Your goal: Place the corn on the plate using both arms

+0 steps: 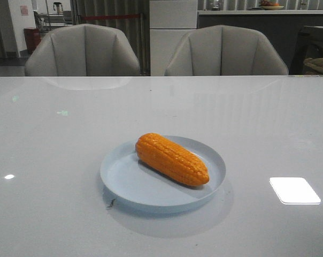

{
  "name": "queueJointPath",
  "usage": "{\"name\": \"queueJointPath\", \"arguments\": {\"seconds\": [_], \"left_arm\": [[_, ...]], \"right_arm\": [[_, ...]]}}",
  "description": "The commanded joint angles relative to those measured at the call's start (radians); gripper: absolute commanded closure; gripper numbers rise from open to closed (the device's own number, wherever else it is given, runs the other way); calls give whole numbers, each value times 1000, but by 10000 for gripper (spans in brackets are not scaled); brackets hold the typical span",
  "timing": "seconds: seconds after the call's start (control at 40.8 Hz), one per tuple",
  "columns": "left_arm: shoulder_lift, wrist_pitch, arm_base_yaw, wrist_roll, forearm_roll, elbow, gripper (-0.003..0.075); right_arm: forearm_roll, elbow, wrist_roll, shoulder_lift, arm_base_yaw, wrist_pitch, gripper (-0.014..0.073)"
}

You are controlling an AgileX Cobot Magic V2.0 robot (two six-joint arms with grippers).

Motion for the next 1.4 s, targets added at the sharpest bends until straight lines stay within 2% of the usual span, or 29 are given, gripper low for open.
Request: {"name": "queueJointPath", "arguments": {"seconds": [0.0,0.808,0.882,1.004,1.029,1.151,1.224,1.371], "left_arm": [[9,-76,0,-10,1,-34,468],[7,-74,0,-10,-16,-34,470],[7,-83,0,-9,-26,-34,506],[7,-88,0,11,-101,-34,643],[7,-95,0,29,-116,-34,630],[7,-165,2,130,-196,-30,626],[3,-255,23,188,-248,-7,626],[-78,-536,89,206,-312,139,626]], "right_arm": [[5,-24,7,2,-7,-68,316],[5,-24,7,2,-7,-61,316],[5,-24,7,2,-7,-61,316],[5,-24,7,2,-7,-61,316],[5,-24,7,2,-7,-61,316],[5,-24,7,2,-7,-61,316],[5,-24,7,2,-7,-61,316],[5,-24,7,2,-7,-61,316]]}}
